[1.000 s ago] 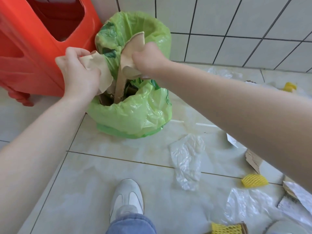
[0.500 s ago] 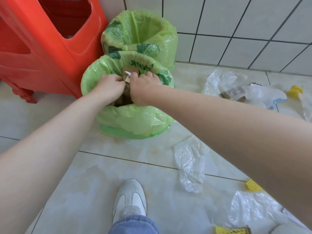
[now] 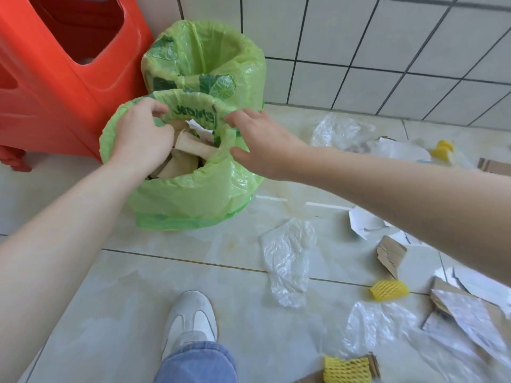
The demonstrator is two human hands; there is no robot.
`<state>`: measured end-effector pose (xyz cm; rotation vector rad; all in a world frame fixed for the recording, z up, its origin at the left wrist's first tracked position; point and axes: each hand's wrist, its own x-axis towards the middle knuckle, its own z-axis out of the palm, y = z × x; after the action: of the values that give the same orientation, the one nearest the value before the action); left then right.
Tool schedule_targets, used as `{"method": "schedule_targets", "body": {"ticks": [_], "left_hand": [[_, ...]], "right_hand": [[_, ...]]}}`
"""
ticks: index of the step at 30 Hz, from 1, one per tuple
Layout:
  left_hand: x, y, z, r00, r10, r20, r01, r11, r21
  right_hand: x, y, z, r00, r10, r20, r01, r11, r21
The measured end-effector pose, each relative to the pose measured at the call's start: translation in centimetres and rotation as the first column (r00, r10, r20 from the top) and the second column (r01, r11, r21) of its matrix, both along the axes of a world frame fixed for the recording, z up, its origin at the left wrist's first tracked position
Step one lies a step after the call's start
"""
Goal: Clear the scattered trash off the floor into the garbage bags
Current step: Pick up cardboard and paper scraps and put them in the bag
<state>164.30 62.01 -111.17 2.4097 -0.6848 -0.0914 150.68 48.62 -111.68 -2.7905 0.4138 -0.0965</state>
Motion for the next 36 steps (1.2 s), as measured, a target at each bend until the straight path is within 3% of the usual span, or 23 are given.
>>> {"method": "schedule_targets", "body": {"ticks": [5, 12, 20, 27, 31, 36], "left_hand": [[-3.5, -1.5, -0.3, 0.991, -0.102, 0.089, 0.115, 0.981, -0.154], [-12.0, -4.0, -3.8, 0.891, -0.420, 0.173, 0.440, 0.892, -0.104], [-25.0, -1.8, -10.4, 0.691, -0.700, -0.180, 0.716, 0.697, 0.040], [-31.4, 2.8, -14.0, 0.524, -0.642, -0.560, 0.850, 0.432, 0.301], [-33.3, 5.0, -16.0, 0.552, -0.546, -0.630, 0.828, 0.269, 0.493], [-35.7, 7.3, -17.5, 0.594, -0.576, -0.562, 0.761, 0.174, 0.625]], "right_hand": [[-7.3, -1.7, -1.3, 0.994, -0.110, 0.010, 0.107, 0.985, 0.136], [-18.4, -2.0, -5.3, 0.974, -0.206, -0.097, 0.225, 0.940, 0.256], [-29.7, 2.0, -9.7, 0.941, -0.237, -0.240, 0.306, 0.899, 0.312], [-37.5, 5.6, -14.2, 0.892, -0.148, -0.426, 0.285, 0.917, 0.278], [-39.5, 5.4, -16.6, 0.859, -0.204, -0.469, 0.360, 0.893, 0.271], [-39.1, 1.6, -17.3, 0.817, -0.475, -0.328, 0.554, 0.804, 0.217]]}}
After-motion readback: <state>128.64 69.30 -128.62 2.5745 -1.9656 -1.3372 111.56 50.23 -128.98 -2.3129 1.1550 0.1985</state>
